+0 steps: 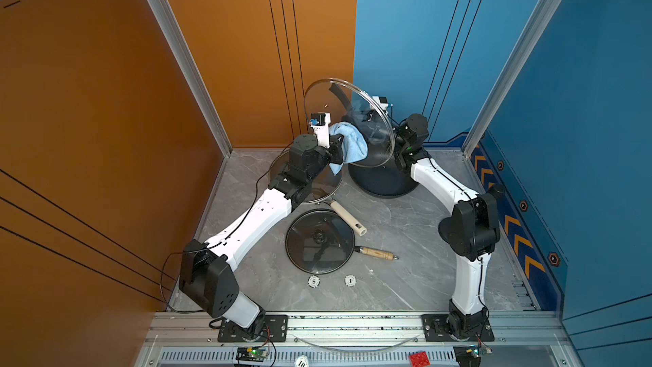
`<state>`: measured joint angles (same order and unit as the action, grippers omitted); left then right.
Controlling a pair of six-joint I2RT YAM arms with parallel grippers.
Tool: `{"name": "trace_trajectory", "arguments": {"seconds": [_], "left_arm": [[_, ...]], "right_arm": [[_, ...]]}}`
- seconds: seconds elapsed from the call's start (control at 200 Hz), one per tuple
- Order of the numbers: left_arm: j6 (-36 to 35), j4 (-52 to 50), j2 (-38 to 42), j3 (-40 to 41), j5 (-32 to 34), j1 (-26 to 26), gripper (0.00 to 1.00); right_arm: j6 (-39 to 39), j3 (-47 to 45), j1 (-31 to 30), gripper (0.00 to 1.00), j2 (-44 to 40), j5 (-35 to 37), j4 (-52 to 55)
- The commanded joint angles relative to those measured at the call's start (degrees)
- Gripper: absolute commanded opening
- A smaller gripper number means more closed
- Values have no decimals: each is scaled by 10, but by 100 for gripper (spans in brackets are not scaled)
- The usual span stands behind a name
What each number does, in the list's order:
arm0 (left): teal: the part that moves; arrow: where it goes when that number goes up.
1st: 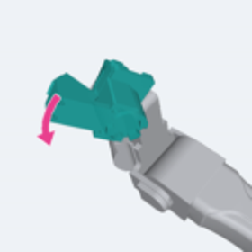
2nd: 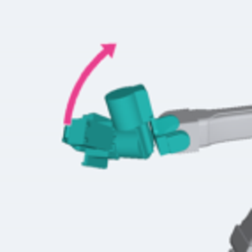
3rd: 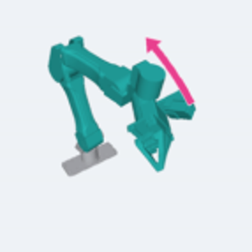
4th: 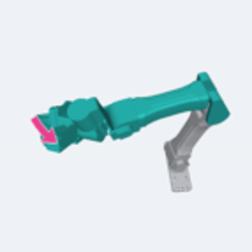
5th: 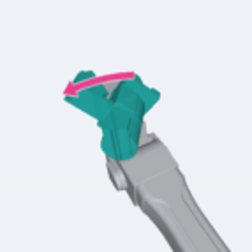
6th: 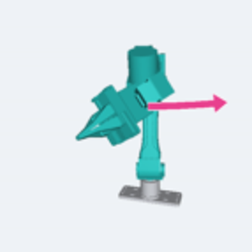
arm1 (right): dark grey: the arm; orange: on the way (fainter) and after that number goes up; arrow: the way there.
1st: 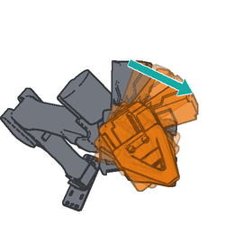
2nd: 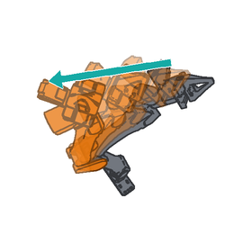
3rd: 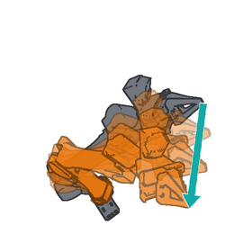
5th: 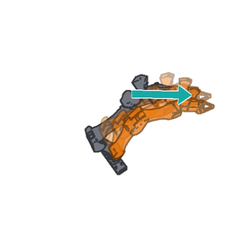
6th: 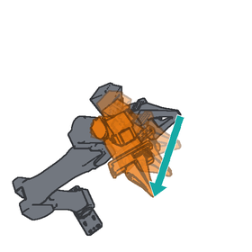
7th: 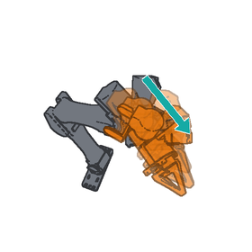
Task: Wipe the pot lid with a cloth
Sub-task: Wipe the pot lid.
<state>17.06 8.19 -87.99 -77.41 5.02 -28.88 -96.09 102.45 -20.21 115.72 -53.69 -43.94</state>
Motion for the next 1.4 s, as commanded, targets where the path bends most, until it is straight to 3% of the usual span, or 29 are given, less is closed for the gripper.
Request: {"name": "trace_trajectory", "arguments": {"seconds": [0.0,0.11,0.22,0.35,0.571,0.776,0.911,1.031,1.131,1.211,1.301,1.396], "left_arm": [[33,-64,10,21,73,28,18],[22,-72,19,23,79,22,18],[-57,-81,17,-20,93,-39,18],[-80,-31,30,-58,51,-90,19],[-84,43,48,-115,4,-98,20],[-89,-5,69,-57,76,-61,20],[-34,-59,84,-8,146,-15,19],[-108,-108,79,-20,241,-60,19],[-129,-111,77,-41,232,-82,20],[-137,-91,84,-47,217,-92,21],[-191,-80,84,-64,216,-116,21],[-215,-72,93,-79,163,-122,22]], "right_arm": [[27,8,4,3,-68,-11,-43],[55,-18,8,3,-83,-17,-2],[55,-14,9,3,-79,-19,7],[52,1,11,3,-66,-25,14],[45,20,4,2,-54,-36,15],[46,30,-9,2,-46,-49,21],[46,30,-14,2,-47,-43,17],[52,24,-16,2,-51,-37,18],[62,9,-14,2,-67,-33,37],[96,-49,-9,2,-107,-18,57],[182,-76,-6,2,-150,-5,156],[259,-68,-7,2,-171,-5,254]]}}
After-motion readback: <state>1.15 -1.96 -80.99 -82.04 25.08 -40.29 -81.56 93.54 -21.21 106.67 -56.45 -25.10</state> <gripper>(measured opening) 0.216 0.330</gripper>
